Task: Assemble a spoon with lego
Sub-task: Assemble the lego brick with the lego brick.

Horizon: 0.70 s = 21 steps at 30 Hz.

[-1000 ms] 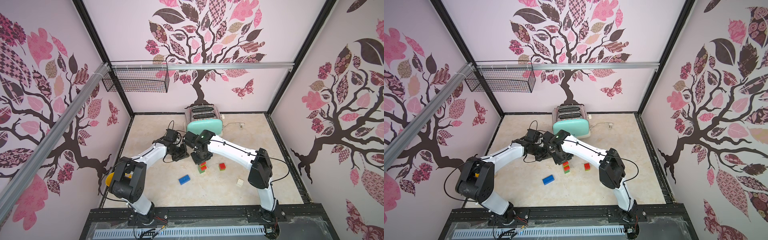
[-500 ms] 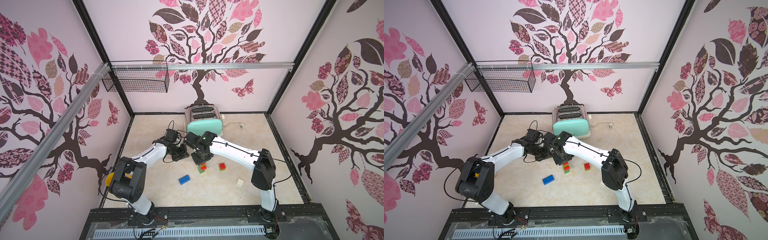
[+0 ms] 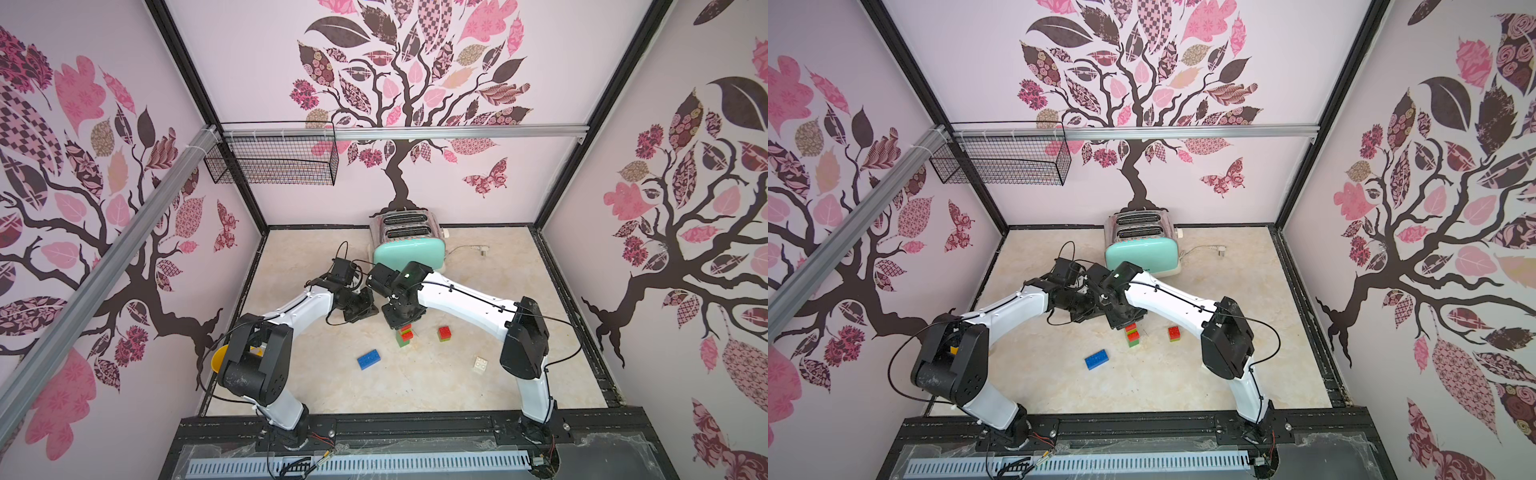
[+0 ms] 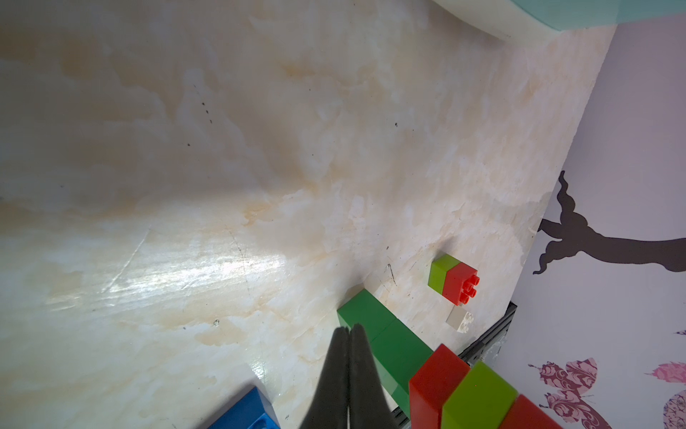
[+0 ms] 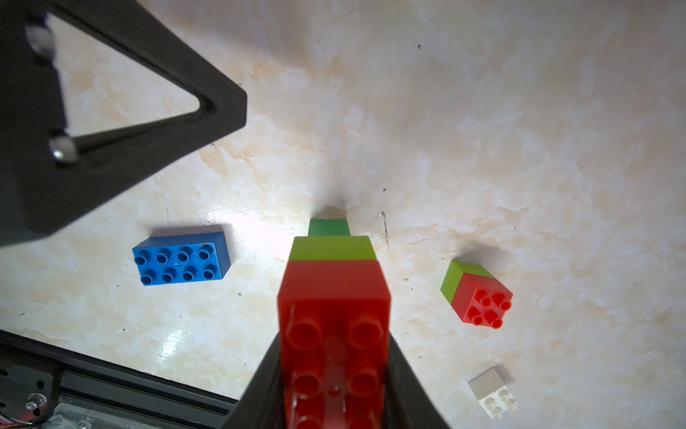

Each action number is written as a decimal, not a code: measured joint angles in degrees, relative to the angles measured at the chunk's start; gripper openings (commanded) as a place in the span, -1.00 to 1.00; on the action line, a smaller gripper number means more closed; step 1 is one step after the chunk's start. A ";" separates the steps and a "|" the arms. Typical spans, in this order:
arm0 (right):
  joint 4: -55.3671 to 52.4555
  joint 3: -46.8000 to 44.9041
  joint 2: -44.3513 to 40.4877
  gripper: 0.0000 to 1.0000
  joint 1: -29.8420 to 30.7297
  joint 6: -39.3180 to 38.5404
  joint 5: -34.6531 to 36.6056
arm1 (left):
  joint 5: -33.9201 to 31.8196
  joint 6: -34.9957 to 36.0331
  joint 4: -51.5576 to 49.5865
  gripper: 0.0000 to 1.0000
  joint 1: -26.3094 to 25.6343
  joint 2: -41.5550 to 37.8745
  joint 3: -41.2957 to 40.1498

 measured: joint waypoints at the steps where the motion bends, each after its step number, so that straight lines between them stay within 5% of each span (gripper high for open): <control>1: 0.17 -0.22 -0.11 -0.53 0.00 -0.22 0.09 | 0.00 0.00 0.00 -1.00 0.00 0.02 -0.02; 21: 10.73 -10.80 -5.66 -0.50 0.07 1.11 1.40 | 0.39 0.00 0.00 -1.00 0.00 0.02 -0.24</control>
